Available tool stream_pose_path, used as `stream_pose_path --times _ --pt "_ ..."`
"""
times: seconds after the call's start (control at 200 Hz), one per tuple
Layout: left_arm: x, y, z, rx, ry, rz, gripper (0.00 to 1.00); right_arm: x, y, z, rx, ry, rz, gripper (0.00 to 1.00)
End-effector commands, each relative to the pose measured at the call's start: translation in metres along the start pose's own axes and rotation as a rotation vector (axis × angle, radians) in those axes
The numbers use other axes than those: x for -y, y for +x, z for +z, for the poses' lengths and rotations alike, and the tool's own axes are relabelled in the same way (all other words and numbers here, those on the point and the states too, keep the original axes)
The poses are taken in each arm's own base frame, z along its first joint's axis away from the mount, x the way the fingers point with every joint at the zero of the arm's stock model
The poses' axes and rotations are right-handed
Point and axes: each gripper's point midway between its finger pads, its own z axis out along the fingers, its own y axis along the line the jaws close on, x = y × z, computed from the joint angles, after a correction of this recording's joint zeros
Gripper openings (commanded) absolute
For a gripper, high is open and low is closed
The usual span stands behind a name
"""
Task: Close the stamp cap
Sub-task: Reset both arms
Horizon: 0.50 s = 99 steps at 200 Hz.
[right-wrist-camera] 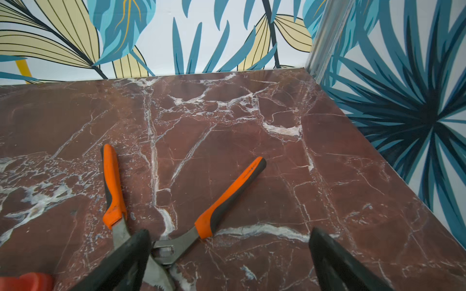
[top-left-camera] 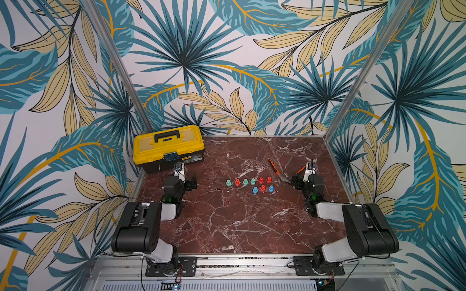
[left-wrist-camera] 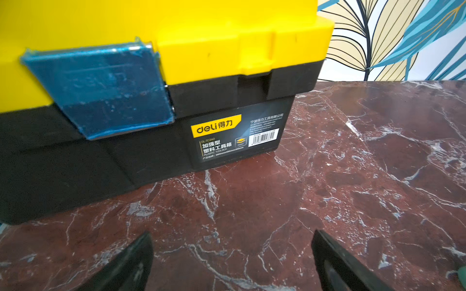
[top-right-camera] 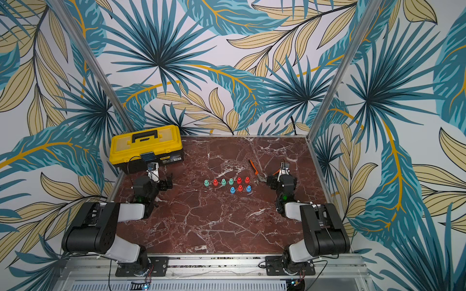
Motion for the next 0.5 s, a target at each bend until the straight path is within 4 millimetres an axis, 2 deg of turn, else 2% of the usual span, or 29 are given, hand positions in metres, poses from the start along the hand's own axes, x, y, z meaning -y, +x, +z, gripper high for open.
stream_pose_path --times 0.0,0.491 --pt "-0.0057 -0.0115 -0.0011 0.045 -0.033 0.025 1.0 -0.0026 -0.0045 -0.0014 0.027 -0.026 0.005 1.0" --pt "-0.0081 -0.0114 0.0017 0.041 -0.025 0.009 1.0 -0.0025 -0.0049 -0.002 0.029 -0.026 0.003 1.0"
